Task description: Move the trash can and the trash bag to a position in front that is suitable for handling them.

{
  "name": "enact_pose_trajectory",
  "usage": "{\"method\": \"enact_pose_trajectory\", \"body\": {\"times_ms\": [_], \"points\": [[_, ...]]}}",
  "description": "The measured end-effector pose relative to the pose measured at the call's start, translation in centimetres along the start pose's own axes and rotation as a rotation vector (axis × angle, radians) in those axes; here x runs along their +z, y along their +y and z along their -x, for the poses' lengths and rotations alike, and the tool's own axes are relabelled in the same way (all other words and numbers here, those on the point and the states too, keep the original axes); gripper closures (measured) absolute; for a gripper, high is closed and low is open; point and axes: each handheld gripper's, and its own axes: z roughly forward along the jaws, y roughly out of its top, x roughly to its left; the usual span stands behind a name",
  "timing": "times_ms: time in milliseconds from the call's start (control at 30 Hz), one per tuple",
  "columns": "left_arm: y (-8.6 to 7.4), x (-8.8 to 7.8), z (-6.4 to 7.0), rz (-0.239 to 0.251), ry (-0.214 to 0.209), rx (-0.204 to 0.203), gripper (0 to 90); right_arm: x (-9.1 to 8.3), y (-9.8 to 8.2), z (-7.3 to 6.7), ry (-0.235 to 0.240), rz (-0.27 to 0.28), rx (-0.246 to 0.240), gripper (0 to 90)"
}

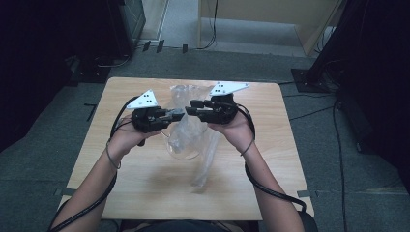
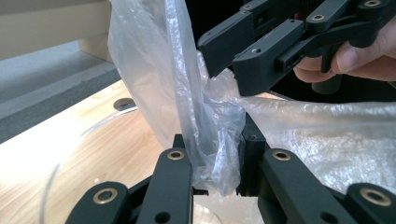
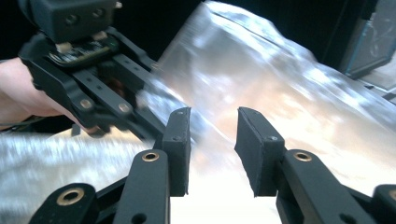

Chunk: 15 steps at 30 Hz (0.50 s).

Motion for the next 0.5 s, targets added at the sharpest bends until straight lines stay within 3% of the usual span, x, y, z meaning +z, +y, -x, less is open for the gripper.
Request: {"method": "enact_pose_trajectory", "body": {"times_ms": [367, 500], "points": [[-0.2, -1.2, -1.4, 0.0, 0.04, -0.065, 79.0, -1.0, -1.2, 1.4, -0.049, -0.007, 0.026, 56.1], [-0.3, -1.4, -1.7, 0.003, 0.045, -0.071, 78.4, -1.5, -1.7, 1.9, -0.067, -0.005, 0.037, 53.6]]}}
